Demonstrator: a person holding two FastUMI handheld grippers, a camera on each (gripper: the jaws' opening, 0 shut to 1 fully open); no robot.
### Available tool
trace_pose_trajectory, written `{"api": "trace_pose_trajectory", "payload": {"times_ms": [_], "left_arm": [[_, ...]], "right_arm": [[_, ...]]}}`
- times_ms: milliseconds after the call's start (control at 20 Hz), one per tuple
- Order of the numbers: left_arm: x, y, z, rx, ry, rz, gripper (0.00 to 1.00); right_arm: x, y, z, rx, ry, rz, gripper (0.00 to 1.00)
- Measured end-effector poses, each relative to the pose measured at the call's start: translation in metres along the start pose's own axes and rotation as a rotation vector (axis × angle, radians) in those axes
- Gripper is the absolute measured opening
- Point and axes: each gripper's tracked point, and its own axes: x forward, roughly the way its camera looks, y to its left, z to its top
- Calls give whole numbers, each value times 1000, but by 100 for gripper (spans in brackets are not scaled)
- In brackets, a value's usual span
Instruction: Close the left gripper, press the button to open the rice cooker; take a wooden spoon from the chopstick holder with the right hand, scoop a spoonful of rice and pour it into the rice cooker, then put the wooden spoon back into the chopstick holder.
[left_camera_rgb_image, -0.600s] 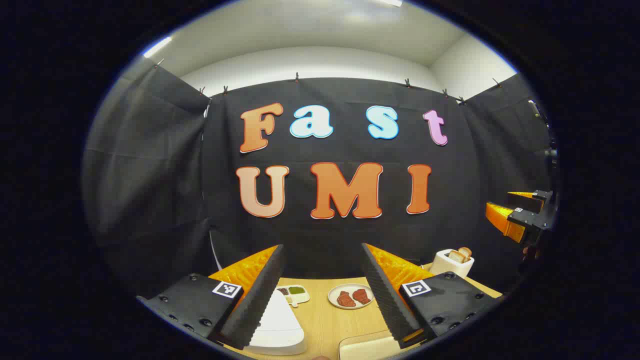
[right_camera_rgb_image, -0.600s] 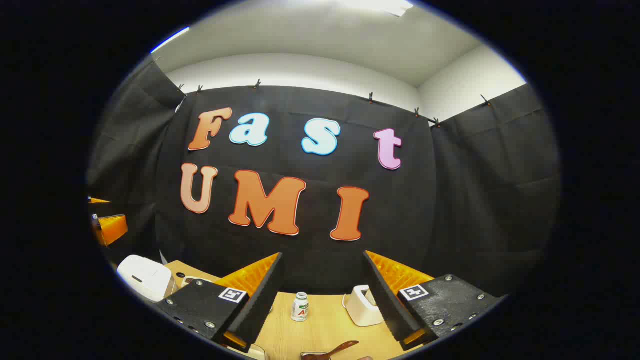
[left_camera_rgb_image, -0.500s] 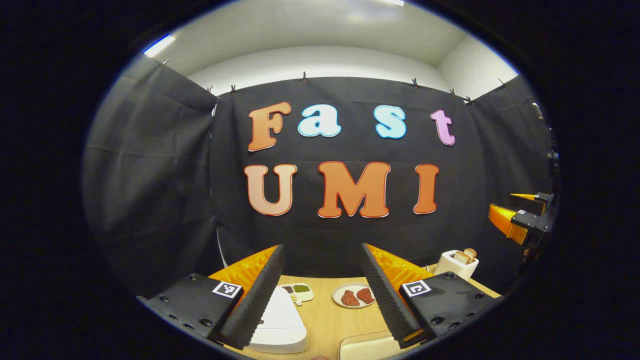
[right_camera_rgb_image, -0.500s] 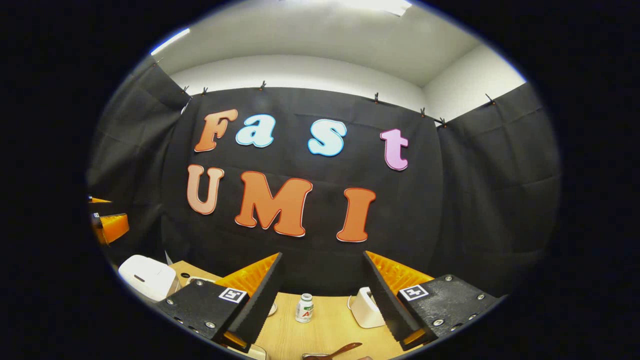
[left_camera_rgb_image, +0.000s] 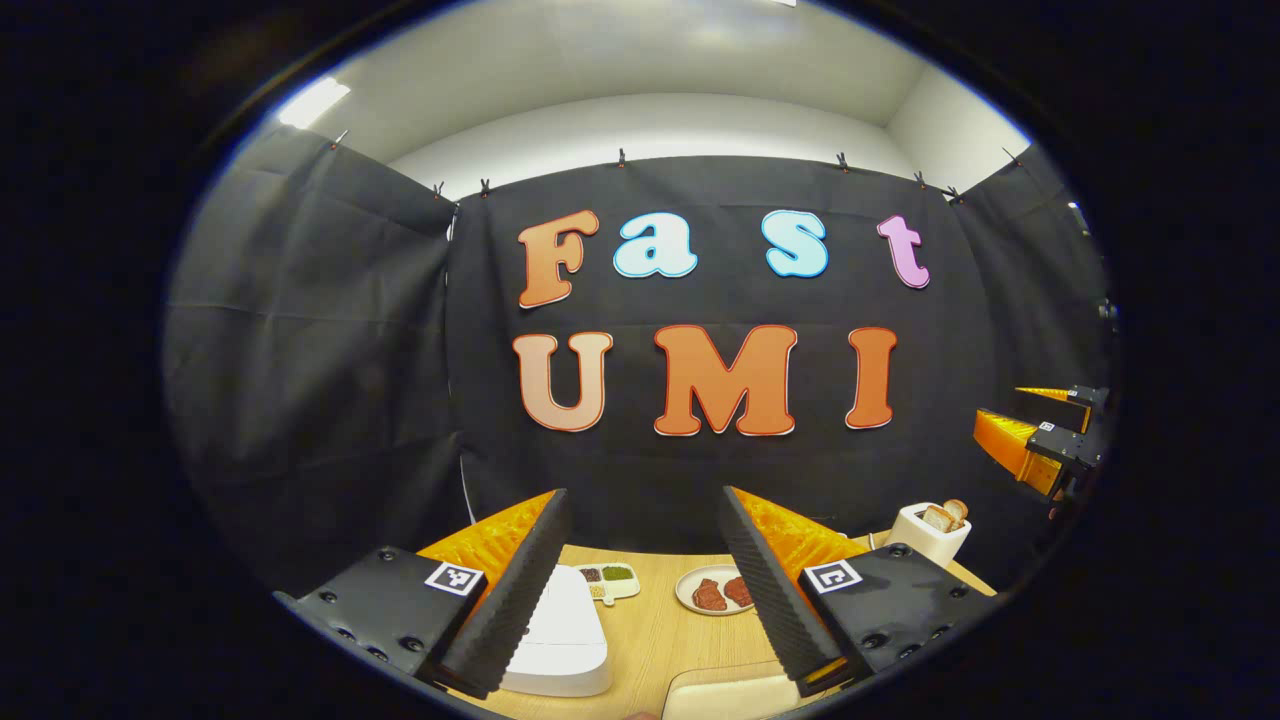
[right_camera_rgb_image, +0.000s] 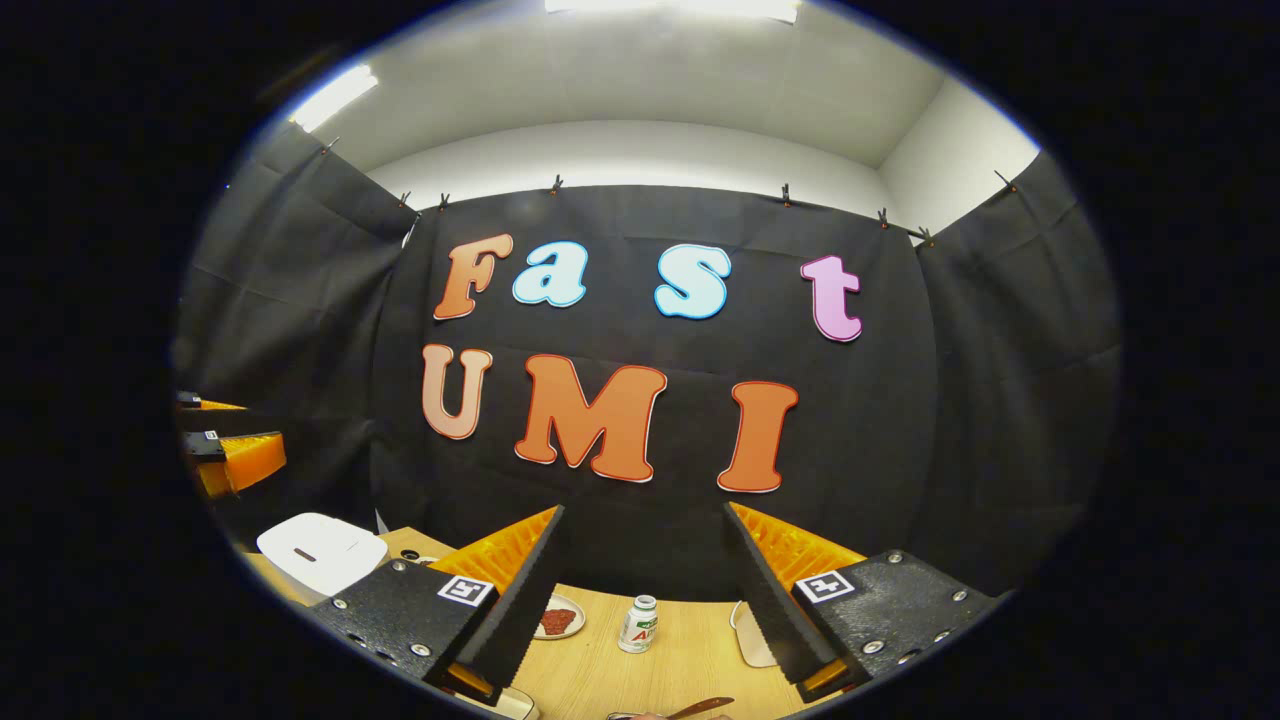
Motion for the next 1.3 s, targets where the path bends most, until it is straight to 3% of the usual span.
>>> {"api": "trace_pose_trajectory", "payload": {"times_ms": [300,550,800,900,1250,1300], "left_arm": [[-11,-7,14,12,-52,49,100],[1,17,21,2,-66,64,100],[15,70,7,-12,-19,93,100],[20,98,2,-17,4,128,95],[37,142,-24,-2,53,150,7],[39,149,-25,-13,58,177,2]], "right_arm": [[-10,-7,-3,46,3,69,94],[-16,-20,-2,64,-3,8,94],[-19,-16,-1,49,-11,-58,94],[-19,-13,-6,42,7,-76,94],[-19,0,-23,24,49,-94,94],[-18,1,-25,23,52,-94,94]]}}
